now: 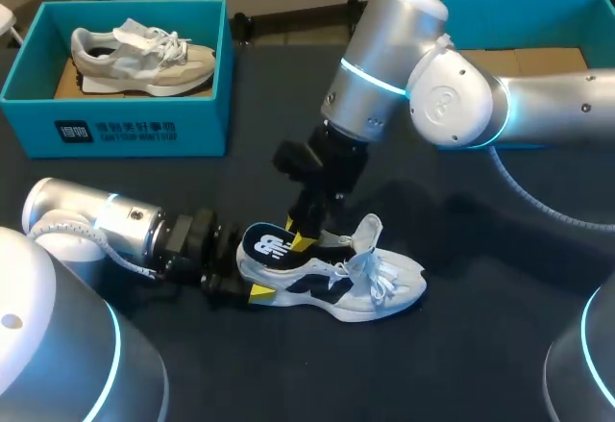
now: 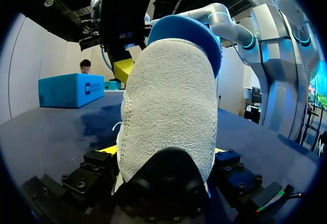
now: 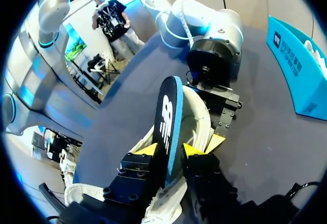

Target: Take the shoe out of the shoebox, open the shoe tongue, remove and reinsert the insole, then place the shoe into the shoebox

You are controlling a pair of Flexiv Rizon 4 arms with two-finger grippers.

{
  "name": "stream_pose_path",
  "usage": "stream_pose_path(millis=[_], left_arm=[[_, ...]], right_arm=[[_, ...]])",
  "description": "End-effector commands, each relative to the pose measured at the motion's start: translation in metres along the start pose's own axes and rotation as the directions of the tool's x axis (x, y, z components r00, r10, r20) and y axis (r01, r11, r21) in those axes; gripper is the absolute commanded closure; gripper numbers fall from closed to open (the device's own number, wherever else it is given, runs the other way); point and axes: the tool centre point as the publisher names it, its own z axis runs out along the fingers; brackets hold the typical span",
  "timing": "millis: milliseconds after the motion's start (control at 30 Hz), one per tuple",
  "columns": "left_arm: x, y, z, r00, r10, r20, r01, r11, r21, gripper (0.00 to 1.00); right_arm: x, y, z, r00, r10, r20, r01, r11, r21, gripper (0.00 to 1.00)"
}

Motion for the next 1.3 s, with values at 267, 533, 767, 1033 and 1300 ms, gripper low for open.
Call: stream_pose_path(millis=[267, 533, 767, 1033, 1300], left_arm=[[-0.001, 0.001, 0.000, 1.000, 0.000, 0.002, 0.000, 1.000, -0.001, 1.00], [-0.001, 0.001, 0.000, 1.000, 0.000, 0.002, 0.000, 1.000, -0.001, 1.00], [-0.001, 0.001, 0.000, 1.000, 0.000, 0.002, 0.000, 1.000, -0.001, 1.00], [-0.001, 0.001, 0.000, 1.000, 0.000, 0.002, 0.000, 1.000, -0.001, 1.00], [-0.001, 0.001, 0.000, 1.000, 0.000, 0.002, 0.000, 1.000, -0.001, 1.00]], right_arm=[[0.000, 0.012, 0.002, 0.999, -0.037, -0.002, 0.037, 0.999, -0.004, 1.00], [-0.005, 0.030, -0.001, 0.994, -0.105, -0.032, 0.105, 0.994, 0.008, 1.00], [-0.008, 0.031, 0.004, 0.988, -0.127, -0.086, 0.126, 0.992, -0.011, 0.75], [-0.003, 0.022, 0.003, 0.989, -0.095, -0.112, 0.094, 0.995, -0.020, 0.56], [0.004, 0.013, 0.002, 0.993, -0.041, -0.115, 0.035, 0.998, -0.051, 0.62]])
